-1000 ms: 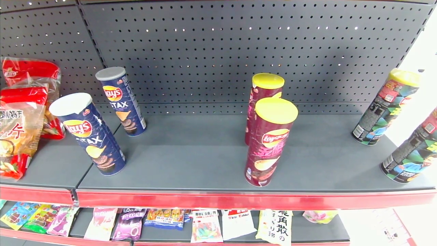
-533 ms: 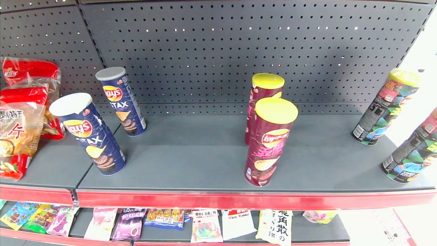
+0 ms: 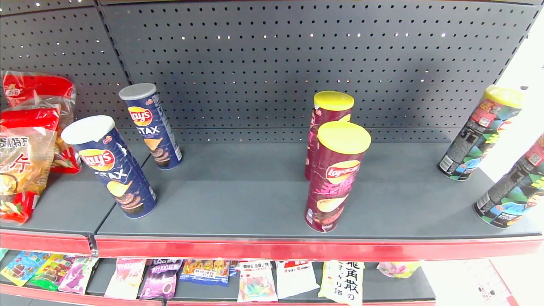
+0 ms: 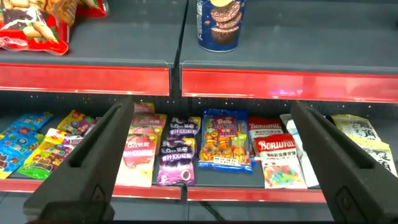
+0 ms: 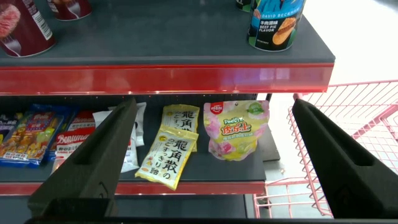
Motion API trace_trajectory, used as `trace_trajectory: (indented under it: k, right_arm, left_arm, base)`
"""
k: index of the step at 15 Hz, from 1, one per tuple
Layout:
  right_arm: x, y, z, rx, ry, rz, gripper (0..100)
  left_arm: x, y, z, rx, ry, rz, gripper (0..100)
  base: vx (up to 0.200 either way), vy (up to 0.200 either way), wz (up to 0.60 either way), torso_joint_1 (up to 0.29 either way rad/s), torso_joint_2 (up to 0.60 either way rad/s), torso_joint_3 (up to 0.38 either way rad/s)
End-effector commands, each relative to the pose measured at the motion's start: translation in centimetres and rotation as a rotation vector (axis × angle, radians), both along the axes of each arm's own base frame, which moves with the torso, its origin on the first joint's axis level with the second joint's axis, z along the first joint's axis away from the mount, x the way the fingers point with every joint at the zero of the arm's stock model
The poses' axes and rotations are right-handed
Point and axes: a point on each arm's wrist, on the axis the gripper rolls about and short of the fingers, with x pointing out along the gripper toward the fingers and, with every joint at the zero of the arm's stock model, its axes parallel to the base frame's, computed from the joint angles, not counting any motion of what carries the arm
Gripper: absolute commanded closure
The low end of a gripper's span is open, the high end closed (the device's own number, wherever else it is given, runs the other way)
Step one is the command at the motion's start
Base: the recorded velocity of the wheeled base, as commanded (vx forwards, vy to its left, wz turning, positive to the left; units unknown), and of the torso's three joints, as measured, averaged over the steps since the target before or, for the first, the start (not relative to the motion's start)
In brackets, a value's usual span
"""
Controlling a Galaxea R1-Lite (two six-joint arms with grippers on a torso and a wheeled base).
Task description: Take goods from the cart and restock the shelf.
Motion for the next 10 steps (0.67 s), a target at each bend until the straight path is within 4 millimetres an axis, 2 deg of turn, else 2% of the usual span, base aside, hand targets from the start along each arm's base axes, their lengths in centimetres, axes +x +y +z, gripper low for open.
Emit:
trace_trajectory:
  k: [1, 10]
  right_arm:
    - [-0.01, 0.0, 0.01, 0.0, -0.001, 0.0, 0]
    - [0.01, -0.01, -0.04, 0.0, 0.001, -0.005, 0]
  left_arm:
    - [0.01, 0.0, 0.0, 0.001, 0.002, 0.001, 0]
    - [0.01, 0.0, 0.02, -0.001, 0.0, 0.001, 0]
  base:
    - [0.0, 0.0, 0.0, 0.0, 0.0, 0.0]
    - [0.0, 0.0, 0.0, 0.0, 0.0, 0.0]
